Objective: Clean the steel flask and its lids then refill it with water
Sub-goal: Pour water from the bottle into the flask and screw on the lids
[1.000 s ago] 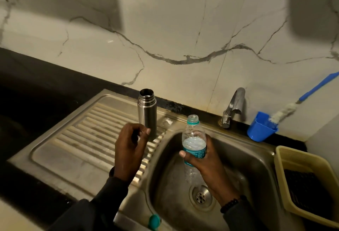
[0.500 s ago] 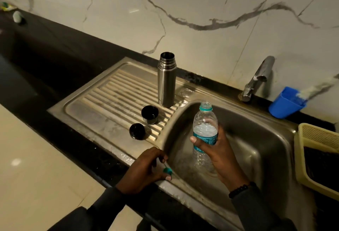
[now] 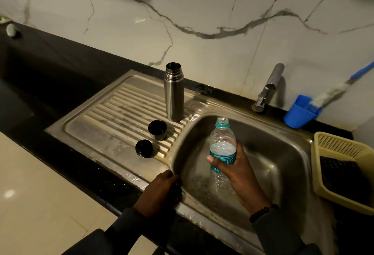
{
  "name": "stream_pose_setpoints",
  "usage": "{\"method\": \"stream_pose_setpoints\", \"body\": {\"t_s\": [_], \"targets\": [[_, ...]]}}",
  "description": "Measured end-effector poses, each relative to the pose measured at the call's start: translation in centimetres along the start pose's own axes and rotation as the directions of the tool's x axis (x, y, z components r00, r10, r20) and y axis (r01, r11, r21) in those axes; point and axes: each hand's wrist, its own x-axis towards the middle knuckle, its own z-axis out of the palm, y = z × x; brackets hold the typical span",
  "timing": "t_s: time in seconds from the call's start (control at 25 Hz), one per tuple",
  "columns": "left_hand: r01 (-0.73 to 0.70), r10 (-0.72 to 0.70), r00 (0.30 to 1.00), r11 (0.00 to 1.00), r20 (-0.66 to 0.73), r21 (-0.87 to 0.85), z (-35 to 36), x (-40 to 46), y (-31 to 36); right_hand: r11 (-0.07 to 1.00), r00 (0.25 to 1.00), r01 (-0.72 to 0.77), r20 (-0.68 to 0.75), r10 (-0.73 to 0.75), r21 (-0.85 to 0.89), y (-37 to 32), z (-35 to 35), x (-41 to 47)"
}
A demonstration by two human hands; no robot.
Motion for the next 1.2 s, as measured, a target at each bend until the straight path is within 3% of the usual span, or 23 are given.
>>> {"method": "stream_pose_setpoints", "body": {"t_s": [0.08,0.2,0.36,0.52,0.68,0.8,1.2], "targets": [[0.014,-0.015,1.000,0.997,-0.010,-0.080,-0.5,0.4,0.5,1.000,1.000,0.015,-0.003,-0.015,0.003,-0.3,-0.1,0.1],[0.037,-0.083,0.991,0.925,-0.106,-0.377,-2.3,1.4,1.4,0.999,0.999,0.033,-0.030,-0.032,0.006,-0.7,-0.4,0.2],[-0.023,-0.199,0.968,0.545,-0.155,-0.838,-6.4,4.2,4.9,0.998,0.996,0.059,-0.065,-0.061,-0.035,-1.2,-0.9,0.6],[-0.146,-0.206,0.956,0.287,-0.210,-0.947,-10.2,7.2,8.5,0.993,0.995,0.067,-0.070,-0.074,-0.094,-2.0,-1.2,0.8],[-0.239,-0.165,0.952,0.133,-0.260,-0.962,-12.0,9.6,12.0,0.973,0.989,0.106,-0.080,-0.125,-0.207,-2.5,-0.8,1.5],[-0.273,-0.149,0.945,0.133,-0.292,-0.953,-12.2,11.0,13.2,0.959,0.978,0.131,-0.127,-0.167,-0.250,-3.0,-0.6,2.1],[-0.292,-0.042,0.943,0.366,-0.329,-0.884,-11.4,12.9,13.6,0.832,0.917,0.092,-0.280,-0.286,-0.547,-2.8,-2.4,2.5]]}}
